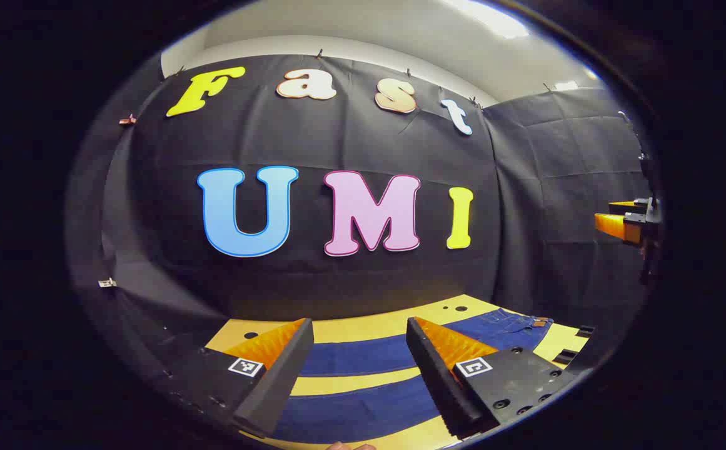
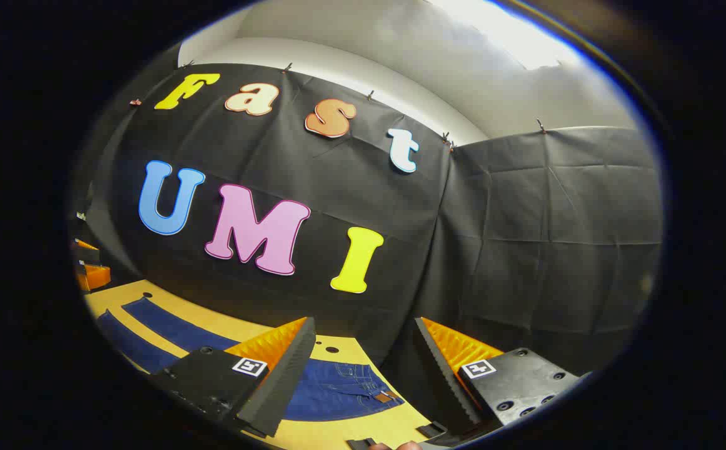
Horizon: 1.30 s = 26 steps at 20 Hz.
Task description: Grasp the waist and the cuffs of the jeans and fold them to make the two legs overlap; first hold the waist and fold one-third of the jeans toward the cuffs, then hold the cuffs and fold the remaining one-third in the same direction to finish folding.
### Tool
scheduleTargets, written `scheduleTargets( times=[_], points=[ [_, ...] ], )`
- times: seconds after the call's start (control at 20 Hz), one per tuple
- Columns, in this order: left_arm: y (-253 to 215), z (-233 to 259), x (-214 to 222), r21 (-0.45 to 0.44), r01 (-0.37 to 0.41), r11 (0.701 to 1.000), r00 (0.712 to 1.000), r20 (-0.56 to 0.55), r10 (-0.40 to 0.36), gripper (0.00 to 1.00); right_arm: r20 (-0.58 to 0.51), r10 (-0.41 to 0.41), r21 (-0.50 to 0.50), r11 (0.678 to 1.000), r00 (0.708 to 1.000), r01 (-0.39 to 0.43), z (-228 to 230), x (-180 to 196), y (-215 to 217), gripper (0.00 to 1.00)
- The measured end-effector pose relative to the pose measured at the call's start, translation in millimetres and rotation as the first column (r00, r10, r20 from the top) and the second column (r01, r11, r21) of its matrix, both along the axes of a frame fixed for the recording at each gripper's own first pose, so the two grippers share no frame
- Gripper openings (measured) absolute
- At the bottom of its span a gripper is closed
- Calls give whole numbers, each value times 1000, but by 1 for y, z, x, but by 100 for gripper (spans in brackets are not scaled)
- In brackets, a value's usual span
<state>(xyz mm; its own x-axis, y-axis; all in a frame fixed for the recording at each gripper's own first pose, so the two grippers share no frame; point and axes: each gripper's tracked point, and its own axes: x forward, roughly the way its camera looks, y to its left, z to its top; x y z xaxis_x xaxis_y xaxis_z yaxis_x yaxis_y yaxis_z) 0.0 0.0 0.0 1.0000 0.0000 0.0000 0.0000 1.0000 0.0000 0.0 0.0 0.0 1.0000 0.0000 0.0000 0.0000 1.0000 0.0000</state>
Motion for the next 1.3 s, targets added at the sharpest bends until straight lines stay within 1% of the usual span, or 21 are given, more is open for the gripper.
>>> scheduleTargets(
  times=[0.15, 0.25, 0.3, 0.35, 0.45, 0.65, 0.75, 0.85, 0.95, 1.1, 1.2, 1.3],
  points=[
    [14, 0, -11, 10, -23, 1000, 1000, -7, 23, 96, 1, 50, -68, 996, 999, -49, -7, 7, 14, 95],
    [26, -5, -16, 15, -46, 999, 999, -22, 46, 96, 13, 60, -138, 989, 998, -58, -8, 10, 15, 96],
    [33, -8, -19, 14, -60, 998, 998, -31, 60, 100, 22, 66, -162, 985, 998, -62, -6, 13, 17, 96],
    [38, -8, -23, 11, -69, 998, 997, -33, 70, 96, 24, 75, -172, 983, 997, -69, -7, 14, 20, 96],
    [45, -4, -29, 10, -88, 996, 996, -23, 88, 96, 23, 87, -147, 986, 996, -83, -7, 15, 28, 95],
    [46, -2, -34, 3, -100, 995, 995, -14, 100, 96, 17, 89, -31, 996, 996, -89, -4, 15, 42, 96],
    [43, -2, -34, -4, -94, 996, 995, -15, 94, 96, 12, 91, -7, 996, 996, -91, -3, 16, 47, 96],
    [41, -7, -34, 10, -78, 997, 997, -29, 78, 96, 2, 97, -10, 995, 995, -97, -7, 16, 51, 96],
    [41, -17, -34, 41, -55, 998, 997, -53, 58, 96, -18, 105, -53, 993, 994, -106, -15, 20, 51, 96],
    [48, -34, -36, 71, -15, 997, 995, -94, 22, 96, -45, 149, -129, 980, 988, -154, -26, 25, 52, 95],
    [55, -53, -37, 116, 20, 993, 992, -130, -5, 96, -79, 172, -213, 959, 982, -186, -40, 31, 46, 96],
    [64, -73, -40, 174, 62, 983, 985, -172, -31, 98, -111, 189, -299, 930, 976, -214, -54, 34, 38, 96]
  ],
)
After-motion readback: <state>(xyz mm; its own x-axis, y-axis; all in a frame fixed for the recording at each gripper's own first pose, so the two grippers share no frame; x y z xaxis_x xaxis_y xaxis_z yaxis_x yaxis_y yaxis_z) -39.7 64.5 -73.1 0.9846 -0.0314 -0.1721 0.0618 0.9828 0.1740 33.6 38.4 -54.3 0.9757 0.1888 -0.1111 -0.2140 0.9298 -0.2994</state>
